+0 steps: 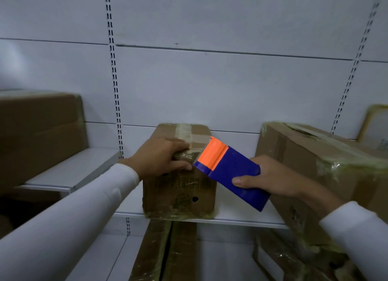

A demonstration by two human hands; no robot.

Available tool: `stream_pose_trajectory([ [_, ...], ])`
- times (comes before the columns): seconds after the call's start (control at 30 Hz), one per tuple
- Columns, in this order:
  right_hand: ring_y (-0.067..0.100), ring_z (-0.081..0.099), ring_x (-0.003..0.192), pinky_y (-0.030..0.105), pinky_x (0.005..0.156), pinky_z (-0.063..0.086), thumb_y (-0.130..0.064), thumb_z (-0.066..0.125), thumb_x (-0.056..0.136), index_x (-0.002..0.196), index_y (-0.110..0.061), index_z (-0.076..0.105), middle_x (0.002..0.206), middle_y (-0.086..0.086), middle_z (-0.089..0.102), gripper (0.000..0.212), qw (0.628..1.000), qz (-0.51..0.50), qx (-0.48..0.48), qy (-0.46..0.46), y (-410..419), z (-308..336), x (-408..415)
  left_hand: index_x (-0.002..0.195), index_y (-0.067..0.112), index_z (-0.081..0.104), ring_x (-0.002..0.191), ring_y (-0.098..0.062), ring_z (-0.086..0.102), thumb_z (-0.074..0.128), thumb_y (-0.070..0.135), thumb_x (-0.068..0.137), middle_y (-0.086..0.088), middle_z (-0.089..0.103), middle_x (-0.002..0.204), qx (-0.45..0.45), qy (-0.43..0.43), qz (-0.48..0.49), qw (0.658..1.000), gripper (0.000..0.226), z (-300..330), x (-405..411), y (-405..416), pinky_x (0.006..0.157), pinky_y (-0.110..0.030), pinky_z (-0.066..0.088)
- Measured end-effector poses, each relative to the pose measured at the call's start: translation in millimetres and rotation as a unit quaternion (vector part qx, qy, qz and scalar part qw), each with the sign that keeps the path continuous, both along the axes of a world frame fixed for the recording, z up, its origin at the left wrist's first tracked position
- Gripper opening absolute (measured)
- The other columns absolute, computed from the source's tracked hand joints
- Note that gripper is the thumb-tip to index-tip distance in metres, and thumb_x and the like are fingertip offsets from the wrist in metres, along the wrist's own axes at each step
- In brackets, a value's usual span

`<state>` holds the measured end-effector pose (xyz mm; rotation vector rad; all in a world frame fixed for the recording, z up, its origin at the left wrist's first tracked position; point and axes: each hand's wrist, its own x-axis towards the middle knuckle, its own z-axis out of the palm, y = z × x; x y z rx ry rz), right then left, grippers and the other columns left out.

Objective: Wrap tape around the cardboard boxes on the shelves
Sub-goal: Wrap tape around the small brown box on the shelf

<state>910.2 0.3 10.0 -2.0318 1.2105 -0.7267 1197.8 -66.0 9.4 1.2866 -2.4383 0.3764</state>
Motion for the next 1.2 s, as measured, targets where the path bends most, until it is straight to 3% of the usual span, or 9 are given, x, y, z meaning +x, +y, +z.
stream_pose_trajectory([
  [0.1,0.017,0.072,0.081,0.023,0.070,0.054,-0.044,0.074,0.075,0.096,-0.014,0.063,0.086,-0.002,0.074,0.038,1.000,0.015,0.011,0.020,2,1,1,0.129,0.021,0.059,0.114,-0.012,0.057,0.059,0.053,0.086,0.003,0.063,0.125,0.042,0.162,-0.062,0.984,0.053,-6,11,13,0.094,-0.026,0.046],
  [0.23,0.016,0.072,0.081,0.025,0.070,0.054,-0.042,0.071,0.073,0.095,-0.016,0.062,0.087,-0.003,0.074,0.036,0.998,0.032,0.017,0.043,7,5,8,0.126,0.022,0.060,0.109,0.003,0.055,0.054,0.040,0.091,0.010,0.061,0.123,0.088,0.273,-0.108,0.952,0.040,-9,20,32,0.087,-0.007,0.042],
  [0.33,0.018,0.072,0.084,0.029,0.073,0.057,-0.041,0.071,0.074,0.096,-0.014,0.062,0.089,-0.001,0.074,0.036,0.997,0.049,0.014,0.063,10,9,18,0.133,0.024,0.054,0.116,0.006,0.052,0.053,0.031,0.094,0.013,0.060,0.125,0.124,0.304,-0.122,0.936,0.039,-7,21,39,0.090,-0.006,0.041],
  [0.47,0.020,0.072,0.086,0.032,0.076,0.058,-0.043,0.072,0.073,0.097,-0.014,0.062,0.091,0.001,0.074,0.040,0.994,0.065,0.009,0.084,13,13,32,0.137,0.017,0.050,0.120,-0.006,0.054,0.050,0.032,0.097,0.006,0.061,0.129,0.282,0.314,-0.178,0.889,0.043,-7,25,43,0.102,-0.032,0.045],
  [0.6,0.018,0.072,0.085,0.028,0.074,0.058,-0.040,0.071,0.076,0.097,-0.018,0.062,0.090,-0.002,0.073,0.032,0.992,0.082,0.009,0.093,12,15,44,0.119,0.007,0.062,0.106,-0.018,0.061,0.049,0.021,0.095,-0.006,0.067,0.114,0.344,0.398,-0.208,0.825,0.030,-15,29,47,0.093,-0.035,0.046],
  [0.7,0.016,0.072,0.083,0.025,0.072,0.057,-0.037,0.071,0.079,0.094,-0.021,0.062,0.088,-0.003,0.074,0.024,0.990,0.094,0.012,0.101,11,18,51,0.112,0.011,0.066,0.097,-0.029,0.057,0.050,0.028,0.093,-0.018,0.065,0.107,0.378,0.426,-0.213,0.794,0.030,-20,37,47,0.087,-0.049,0.043],
  [0.87,0.020,0.072,0.085,0.034,0.077,0.058,-0.048,0.072,0.074,0.095,-0.019,0.062,0.091,0.001,0.073,0.037,0.988,0.109,0.015,0.111,8,23,60,0.129,0.017,0.056,0.115,-0.030,0.058,0.043,0.028,0.096,-0.010,0.063,0.124,0.427,0.442,-0.245,0.750,0.038,-24,45,46,0.097,-0.047,0.044],
  [1.0,0.023,0.072,0.085,0.034,0.075,0.058,-0.050,0.070,0.071,0.098,-0.015,0.062,0.092,0.004,0.073,0.045,0.986,0.119,0.018,0.115,5,21,64,0.123,0.016,0.061,0.108,-0.023,0.060,0.046,0.025,0.096,-0.007,0.066,0.116,0.428,0.459,-0.248,0.738,0.032,-22,47,46,0.093,-0.041,0.046],
  [1.2,0.022,0.071,0.088,0.035,0.078,0.058,-0.048,0.070,0.073,0.102,-0.014,0.061,0.095,0.003,0.073,0.045,0.985,0.121,0.028,0.124,-2,18,65,0.118,0.002,0.062,0.106,-0.038,0.056,0.055,0.021,0.092,-0.026,0.061,0.115,0.409,0.479,-0.236,0.740,0.033,-25,48,39,0.092,-0.046,0.046],
])
